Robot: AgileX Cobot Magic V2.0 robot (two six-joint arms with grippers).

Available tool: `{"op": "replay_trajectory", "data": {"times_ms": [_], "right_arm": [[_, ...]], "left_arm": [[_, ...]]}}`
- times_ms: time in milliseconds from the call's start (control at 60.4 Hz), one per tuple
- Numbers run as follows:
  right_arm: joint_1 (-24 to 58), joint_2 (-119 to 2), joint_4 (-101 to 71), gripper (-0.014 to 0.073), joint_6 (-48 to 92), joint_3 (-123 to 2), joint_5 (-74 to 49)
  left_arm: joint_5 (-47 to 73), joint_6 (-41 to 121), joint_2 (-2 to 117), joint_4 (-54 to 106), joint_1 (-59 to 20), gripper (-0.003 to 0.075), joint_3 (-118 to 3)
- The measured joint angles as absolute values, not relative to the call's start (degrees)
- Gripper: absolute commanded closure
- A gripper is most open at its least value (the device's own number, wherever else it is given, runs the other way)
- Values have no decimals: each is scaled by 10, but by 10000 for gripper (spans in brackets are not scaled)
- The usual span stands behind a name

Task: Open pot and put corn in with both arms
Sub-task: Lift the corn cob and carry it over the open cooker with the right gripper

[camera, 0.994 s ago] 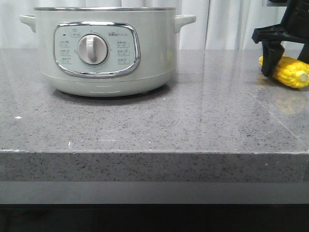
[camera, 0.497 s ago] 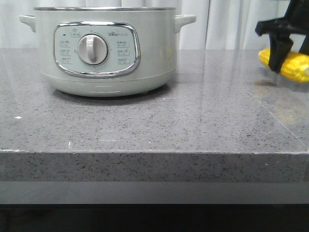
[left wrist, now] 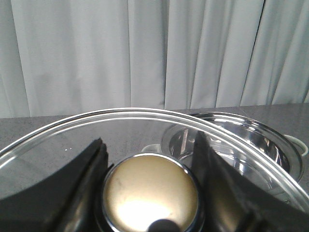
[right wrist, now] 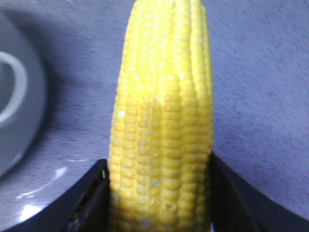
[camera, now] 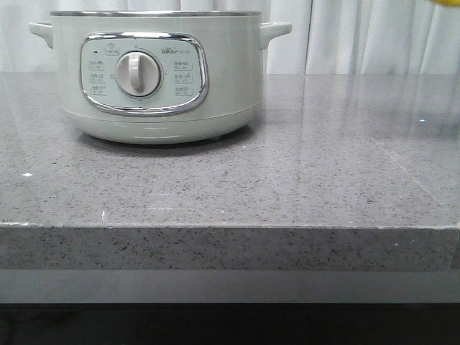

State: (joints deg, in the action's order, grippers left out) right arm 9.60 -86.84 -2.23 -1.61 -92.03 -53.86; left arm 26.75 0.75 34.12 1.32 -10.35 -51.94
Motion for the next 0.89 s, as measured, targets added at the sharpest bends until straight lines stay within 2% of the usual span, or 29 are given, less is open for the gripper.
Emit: {"op": "replay_trajectory", "data": {"times_ms": [398,894], "right_arm": [[207,-888,-155,293,69,-1019,-516],[308,-999,-170,293,104,-1049,-388]], "left_arm": [[268,8,341,13,-103,492,-519],[268,8,341,13,-103,492,-519]]}}
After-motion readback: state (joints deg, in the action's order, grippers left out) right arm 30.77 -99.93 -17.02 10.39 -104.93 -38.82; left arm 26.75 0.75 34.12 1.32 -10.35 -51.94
